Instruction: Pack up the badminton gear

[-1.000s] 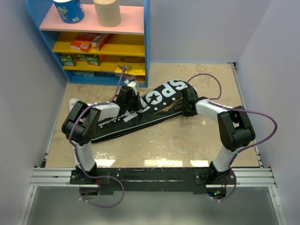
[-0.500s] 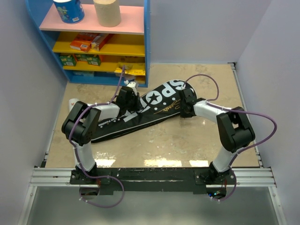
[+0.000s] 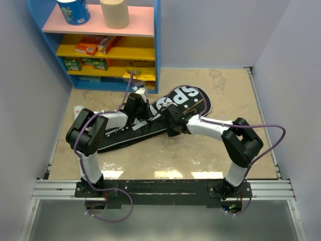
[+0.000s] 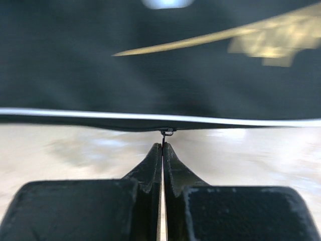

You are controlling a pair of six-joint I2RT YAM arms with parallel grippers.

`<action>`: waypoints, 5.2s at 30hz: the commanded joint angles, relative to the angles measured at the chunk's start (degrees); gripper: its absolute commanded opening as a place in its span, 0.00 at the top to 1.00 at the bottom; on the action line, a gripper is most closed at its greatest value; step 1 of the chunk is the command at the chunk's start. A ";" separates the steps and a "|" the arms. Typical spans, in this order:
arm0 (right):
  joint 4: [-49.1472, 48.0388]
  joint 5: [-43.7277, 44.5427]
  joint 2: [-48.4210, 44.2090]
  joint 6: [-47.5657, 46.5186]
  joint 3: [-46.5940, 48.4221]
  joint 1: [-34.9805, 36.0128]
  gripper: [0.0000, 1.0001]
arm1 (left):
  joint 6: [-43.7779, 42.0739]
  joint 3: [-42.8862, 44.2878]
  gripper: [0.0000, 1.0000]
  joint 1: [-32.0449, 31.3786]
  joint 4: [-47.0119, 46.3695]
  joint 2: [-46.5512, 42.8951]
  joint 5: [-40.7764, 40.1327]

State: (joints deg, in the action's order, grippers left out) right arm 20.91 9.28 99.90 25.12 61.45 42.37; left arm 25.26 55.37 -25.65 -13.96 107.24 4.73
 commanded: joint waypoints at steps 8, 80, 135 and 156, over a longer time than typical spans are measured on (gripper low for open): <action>-11.14 -15.60 3.73 10.20 4.48 12.73 1.00 | -0.47 -1.68 0.70 -1.42 3.32 -2.21 2.91; -19.59 -15.25 -2.95 0.45 -13.55 -25.49 1.00 | 0.94 -7.82 0.59 -3.09 26.44 -16.11 -15.54; -33.93 -23.62 9.10 18.65 -0.01 9.31 0.60 | 5.42 -22.07 1.00 -12.23 16.41 -24.45 -4.56; -0.88 9.23 -23.33 6.78 -0.63 9.05 0.01 | 1.99 -10.39 0.33 -12.32 27.92 -40.34 -13.69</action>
State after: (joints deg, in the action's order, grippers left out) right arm 13.67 6.87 81.12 34.02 58.02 51.42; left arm 28.51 39.90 -37.69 11.29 72.97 -6.09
